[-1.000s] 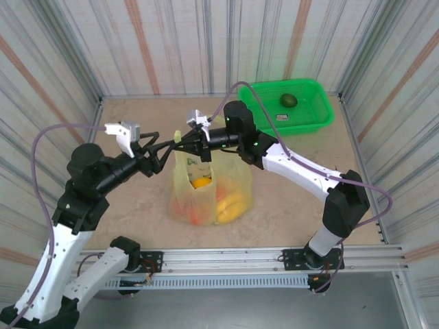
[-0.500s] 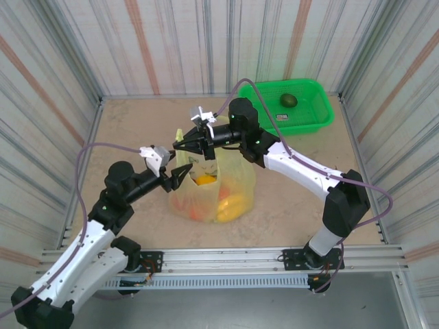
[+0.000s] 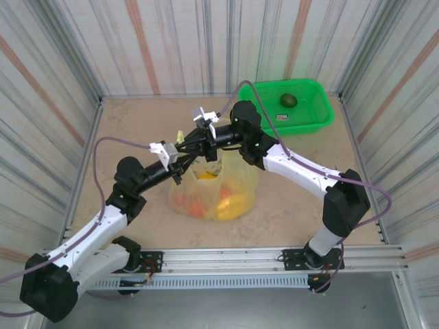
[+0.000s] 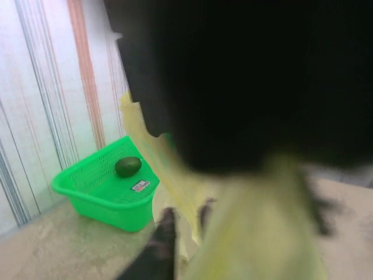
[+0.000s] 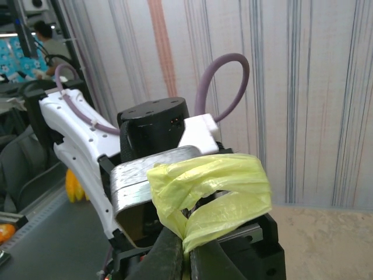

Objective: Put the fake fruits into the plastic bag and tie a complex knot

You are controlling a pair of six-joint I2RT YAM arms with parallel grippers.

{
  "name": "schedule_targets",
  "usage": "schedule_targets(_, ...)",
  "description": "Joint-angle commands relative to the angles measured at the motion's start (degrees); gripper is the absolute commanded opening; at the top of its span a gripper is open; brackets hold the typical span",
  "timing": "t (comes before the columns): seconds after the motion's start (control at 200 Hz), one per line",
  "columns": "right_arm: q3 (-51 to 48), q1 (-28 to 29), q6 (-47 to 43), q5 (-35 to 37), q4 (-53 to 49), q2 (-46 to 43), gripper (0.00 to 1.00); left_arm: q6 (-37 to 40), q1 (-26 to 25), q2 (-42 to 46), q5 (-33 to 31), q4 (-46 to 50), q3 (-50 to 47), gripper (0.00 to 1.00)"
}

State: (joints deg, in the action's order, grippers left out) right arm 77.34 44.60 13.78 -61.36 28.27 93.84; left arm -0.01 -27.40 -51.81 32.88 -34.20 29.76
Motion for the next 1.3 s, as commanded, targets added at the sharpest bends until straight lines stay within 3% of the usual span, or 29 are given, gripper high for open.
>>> schedule_targets(0.0,-0.26,0.17,1.29,0.5,2.9,-1.9,0.11,0.43,-0.08,-1.05,4.13,-3.76,0.89,0.0)
schedule_targets(0.065,-0.33,-0.18,-1.75,4.81,-1.61,-3.72,0.31,0.03,-0.11,-1.09,2.95,-3.72,0.53,0.0)
schedule_targets(0.165,-1.56,-0.65,-9.19,16.53,-11.73,-9.54,0.49,-0.08,-0.03,0.07,-2.04,-3.76,-1.36,0.0)
schedule_targets(0.316,-5.12,-3.15,-13.49,30.32,-19.97,-19.6,0.59,-0.56,0.19,0.75,-7.96,-1.13,-1.63,0.0)
schedule_targets(0.381,-6.07,-3.73,-13.62,35.06,-24.35,-23.6,0.61,-0.88,0.15,0.67,-9.23,1.02,-0.76,0.0)
schedule_targets(0.501,-6.11,-3.64,-14.35,46.44,-34.97,-28.78,0.54,-1.39,0.15,0.78,-9.5,1.06,-0.43,0.0)
schedule_targets(0.746,-7.4,0.74,-35.3,72.03,-42.97,-28.98,0.66,-2.48,0.15,0.87,-10.19,2.03,0.2,0.0)
schedule_targets(1.042,0.19,0.94,-45.74,78.07,-43.2,-14.68,0.71,-2.8,0.08,1.39,-10.08,2.07,0.17,0.0)
schedule_targets(1.297,9.43,1.7,-52.27,85.78,-32.87,-1.48,0.75,-2.63,-0.11,1.82,-9.25,2.37,0.38,0.0)
